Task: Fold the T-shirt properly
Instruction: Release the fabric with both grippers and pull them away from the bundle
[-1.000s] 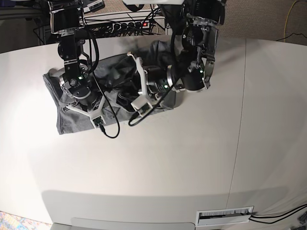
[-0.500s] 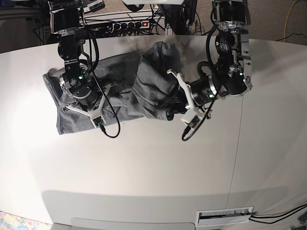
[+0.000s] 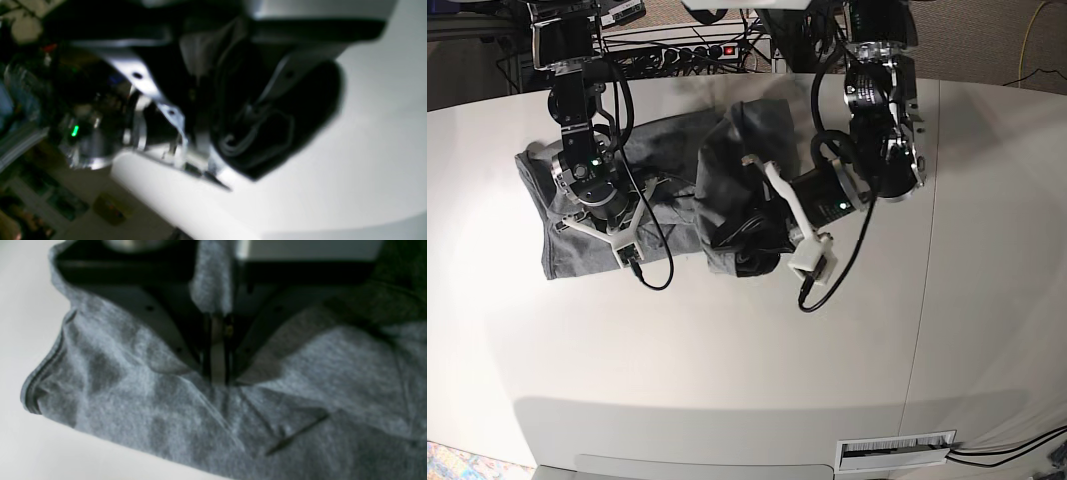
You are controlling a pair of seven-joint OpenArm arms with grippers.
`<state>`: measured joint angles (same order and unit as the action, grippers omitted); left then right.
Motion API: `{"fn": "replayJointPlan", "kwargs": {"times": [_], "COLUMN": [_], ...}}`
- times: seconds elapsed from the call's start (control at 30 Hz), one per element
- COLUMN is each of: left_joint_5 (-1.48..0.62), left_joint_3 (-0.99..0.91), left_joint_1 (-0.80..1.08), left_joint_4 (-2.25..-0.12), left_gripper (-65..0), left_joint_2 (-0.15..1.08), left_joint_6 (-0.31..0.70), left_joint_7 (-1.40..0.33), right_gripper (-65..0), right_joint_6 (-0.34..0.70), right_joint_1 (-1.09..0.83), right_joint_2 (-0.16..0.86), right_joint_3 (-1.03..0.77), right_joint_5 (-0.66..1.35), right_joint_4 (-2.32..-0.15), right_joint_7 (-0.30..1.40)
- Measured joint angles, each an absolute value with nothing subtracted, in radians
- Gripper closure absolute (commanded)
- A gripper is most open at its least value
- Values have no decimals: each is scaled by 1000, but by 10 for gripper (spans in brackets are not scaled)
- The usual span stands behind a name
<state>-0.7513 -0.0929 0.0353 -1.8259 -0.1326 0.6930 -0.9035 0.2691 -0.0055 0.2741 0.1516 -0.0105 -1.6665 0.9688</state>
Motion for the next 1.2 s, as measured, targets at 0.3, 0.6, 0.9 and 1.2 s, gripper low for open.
{"fn": "replayJointPlan", "kwargs": {"times": [0.3,0.6,0.9,1.2], "left_joint_5": [-735,-448,-377,-324], "left_joint_3": [98,258,247,206], "left_joint_1": [108,50,-7,2], "left_joint_4": [-1826,-1826,-1826,-1826], "left_gripper": [0,-248,-248,-247], "left_joint_2": [-132,-132,-133,-34], "left_joint_6": [689,692,693,647], "left_joint_7": [-912,-812,-883,-901], "right_gripper": [0,0,0,0], "right_joint_6": [269,268,271,263], "right_joint_1": [-9,-16,-14,-14], "right_joint_2": [274,274,270,442], "right_joint_3": [96,49,-93,-363], "right_joint_5": [-14,37,32,142], "right_joint_4": [-1664,-1707,-1786,-1790], "right_joint_7": [972,992,988,1022]}}
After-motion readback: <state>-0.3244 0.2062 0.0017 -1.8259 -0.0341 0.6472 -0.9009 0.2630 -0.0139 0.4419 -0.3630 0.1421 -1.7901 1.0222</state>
